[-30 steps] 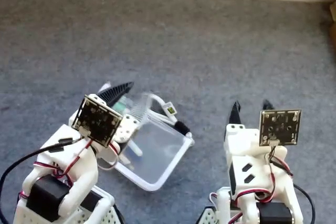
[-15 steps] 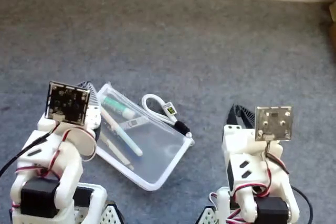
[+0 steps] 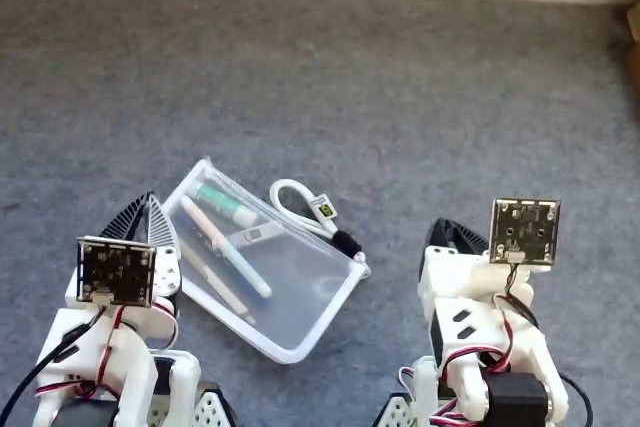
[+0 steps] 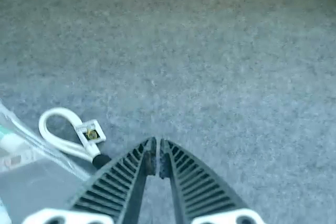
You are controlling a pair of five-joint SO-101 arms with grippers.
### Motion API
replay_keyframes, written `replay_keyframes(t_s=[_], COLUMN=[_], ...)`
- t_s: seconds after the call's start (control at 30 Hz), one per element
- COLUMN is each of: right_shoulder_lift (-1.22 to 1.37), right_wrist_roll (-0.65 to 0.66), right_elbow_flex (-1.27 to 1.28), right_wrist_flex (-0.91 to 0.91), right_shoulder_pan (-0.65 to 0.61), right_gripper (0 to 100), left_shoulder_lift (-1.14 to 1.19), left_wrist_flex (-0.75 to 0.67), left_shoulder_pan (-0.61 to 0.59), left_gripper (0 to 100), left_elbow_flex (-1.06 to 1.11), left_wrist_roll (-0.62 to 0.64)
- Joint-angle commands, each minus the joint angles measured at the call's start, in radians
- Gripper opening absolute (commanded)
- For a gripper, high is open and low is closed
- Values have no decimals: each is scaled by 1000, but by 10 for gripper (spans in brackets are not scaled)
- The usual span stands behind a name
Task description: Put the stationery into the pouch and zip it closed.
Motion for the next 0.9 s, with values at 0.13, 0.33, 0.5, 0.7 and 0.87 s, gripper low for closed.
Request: replay_keyframes(t_s=[0.13, 0.33, 0.5, 0.7, 0.87], right_shoulder_lift=[-8, -8, -8, -8, -7], right_wrist_roll=[-8, -5, -5, -5, -8], right_elbow_flex=[220, 423, 550, 730, 785], right_wrist_flex=[-47, -128, -163, -245, -254], right_shoulder_pan=[-48, -48, -50, -48, -27], right_gripper=[5, 5, 5, 5, 5], left_shoulder_lift=[-4, -4, -4, -4, -1], left_wrist_flex=[44, 41, 41, 40, 48], left_shoulder_pan=[-15, -15, -16, -58, -99], left_gripper=[5, 5, 5, 5, 5], left_elbow_flex=[122, 309, 478, 647, 645], left_wrist_roll=[8, 6, 6, 6, 6])
